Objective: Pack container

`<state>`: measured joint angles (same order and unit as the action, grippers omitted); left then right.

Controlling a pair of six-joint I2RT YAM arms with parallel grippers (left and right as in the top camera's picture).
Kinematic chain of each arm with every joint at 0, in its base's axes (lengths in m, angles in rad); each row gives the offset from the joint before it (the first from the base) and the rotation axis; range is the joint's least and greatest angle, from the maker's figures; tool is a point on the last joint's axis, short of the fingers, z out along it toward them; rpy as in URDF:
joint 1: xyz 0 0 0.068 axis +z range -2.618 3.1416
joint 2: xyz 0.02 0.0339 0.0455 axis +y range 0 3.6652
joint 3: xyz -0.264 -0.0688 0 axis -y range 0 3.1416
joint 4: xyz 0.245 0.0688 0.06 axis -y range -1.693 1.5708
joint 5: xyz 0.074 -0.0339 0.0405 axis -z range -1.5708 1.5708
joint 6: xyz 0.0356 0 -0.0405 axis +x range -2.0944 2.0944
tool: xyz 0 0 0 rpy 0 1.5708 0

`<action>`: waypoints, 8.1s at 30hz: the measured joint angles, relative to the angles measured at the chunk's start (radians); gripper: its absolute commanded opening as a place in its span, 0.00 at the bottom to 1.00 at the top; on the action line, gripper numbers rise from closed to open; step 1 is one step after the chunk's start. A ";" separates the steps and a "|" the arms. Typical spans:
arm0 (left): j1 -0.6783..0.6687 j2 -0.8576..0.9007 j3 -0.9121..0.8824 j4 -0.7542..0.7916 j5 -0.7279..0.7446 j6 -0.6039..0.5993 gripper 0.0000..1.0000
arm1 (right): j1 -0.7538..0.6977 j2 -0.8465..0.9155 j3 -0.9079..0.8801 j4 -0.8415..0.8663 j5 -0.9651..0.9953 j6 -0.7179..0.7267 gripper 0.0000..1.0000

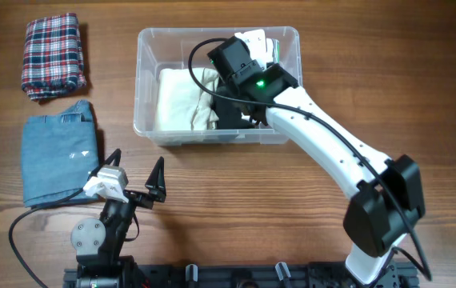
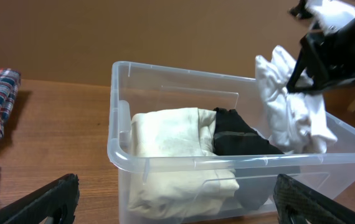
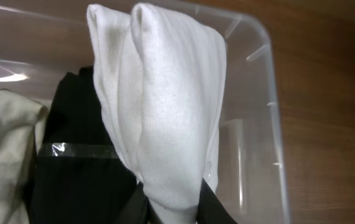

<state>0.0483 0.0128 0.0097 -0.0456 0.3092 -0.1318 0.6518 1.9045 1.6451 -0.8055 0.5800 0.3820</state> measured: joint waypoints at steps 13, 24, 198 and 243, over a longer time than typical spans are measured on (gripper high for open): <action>0.000 0.000 0.000 0.000 0.000 0.000 1.00 | -0.023 0.116 0.000 -0.024 0.001 0.093 0.09; 0.000 0.000 0.000 0.000 0.000 0.000 1.00 | -0.067 0.122 0.000 0.113 -0.004 0.112 0.71; 0.541 2.321 1.785 -0.539 0.206 0.296 1.00 | -0.811 -0.153 -0.230 -0.016 -0.291 0.104 1.00; 0.470 2.332 1.792 -0.352 0.113 0.190 1.00 | -0.811 -0.153 -0.230 -0.017 -0.291 0.105 1.00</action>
<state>0.5179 2.3444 1.8019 -0.3981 0.4221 0.0578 -0.1589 1.7515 1.4151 -0.8223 0.2890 0.4866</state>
